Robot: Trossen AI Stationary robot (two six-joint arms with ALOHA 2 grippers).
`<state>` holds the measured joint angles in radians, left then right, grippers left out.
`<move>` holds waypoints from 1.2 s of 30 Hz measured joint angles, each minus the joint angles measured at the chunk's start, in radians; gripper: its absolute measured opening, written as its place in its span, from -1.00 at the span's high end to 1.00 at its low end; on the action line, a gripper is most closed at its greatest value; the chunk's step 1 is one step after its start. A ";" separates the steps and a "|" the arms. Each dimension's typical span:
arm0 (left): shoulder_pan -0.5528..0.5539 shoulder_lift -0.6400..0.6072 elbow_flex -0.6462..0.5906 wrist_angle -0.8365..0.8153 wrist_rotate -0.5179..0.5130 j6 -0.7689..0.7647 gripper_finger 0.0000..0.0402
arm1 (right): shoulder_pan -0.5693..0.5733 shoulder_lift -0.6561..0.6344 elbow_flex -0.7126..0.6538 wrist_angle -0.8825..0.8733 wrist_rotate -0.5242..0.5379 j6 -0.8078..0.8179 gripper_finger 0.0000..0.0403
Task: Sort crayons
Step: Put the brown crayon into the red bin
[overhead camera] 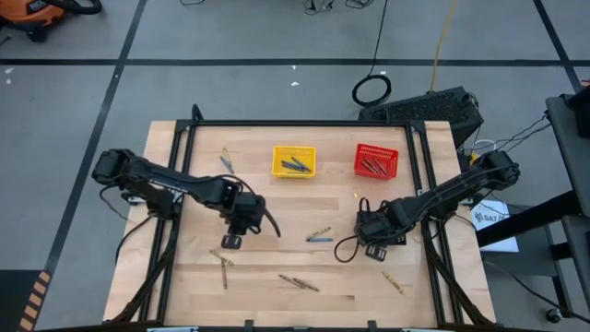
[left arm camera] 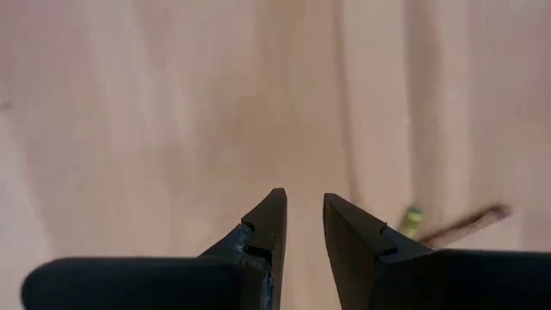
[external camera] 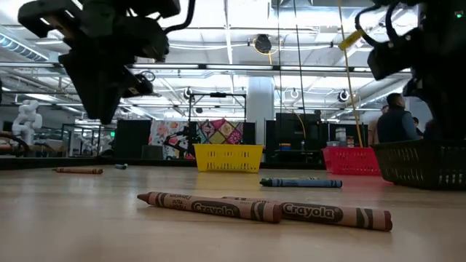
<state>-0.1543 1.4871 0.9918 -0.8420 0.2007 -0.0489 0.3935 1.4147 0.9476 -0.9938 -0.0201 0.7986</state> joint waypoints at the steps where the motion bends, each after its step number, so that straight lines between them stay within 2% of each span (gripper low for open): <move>1: -0.005 -0.008 0.000 -0.014 -0.028 -0.017 0.61 | 0.000 0.000 0.009 -0.003 0.012 0.000 0.53; 6: -0.024 -0.029 0.000 -0.138 -0.144 -0.082 0.61 | 0.000 0.000 0.061 -0.004 0.026 -0.024 0.53; 9: -0.034 -0.031 0.000 -0.214 -0.169 -0.128 0.61 | 0.000 0.000 0.092 -0.004 0.031 -0.063 0.53; 15: -0.046 -0.030 0.000 -0.272 -0.249 -0.236 0.61 | -0.006 0.000 0.146 0.001 0.145 -0.127 0.53; 19: -0.043 -0.030 0.000 -0.317 -0.296 -0.279 0.61 | -0.021 0.000 0.156 0.025 0.151 -0.154 0.53; 25: -0.042 -0.031 -0.026 -0.370 -0.396 -0.189 0.61 | -0.021 0.000 0.156 0.026 0.153 -0.160 0.53; 36: -0.036 -0.032 -0.132 -0.278 -0.392 -0.077 0.61 | -0.021 0.000 0.155 0.025 0.154 -0.165 0.54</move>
<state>-0.1902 1.4551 0.8598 -1.1205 -0.1917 -0.1260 0.3721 1.4144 1.1030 -0.9688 0.1337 0.6338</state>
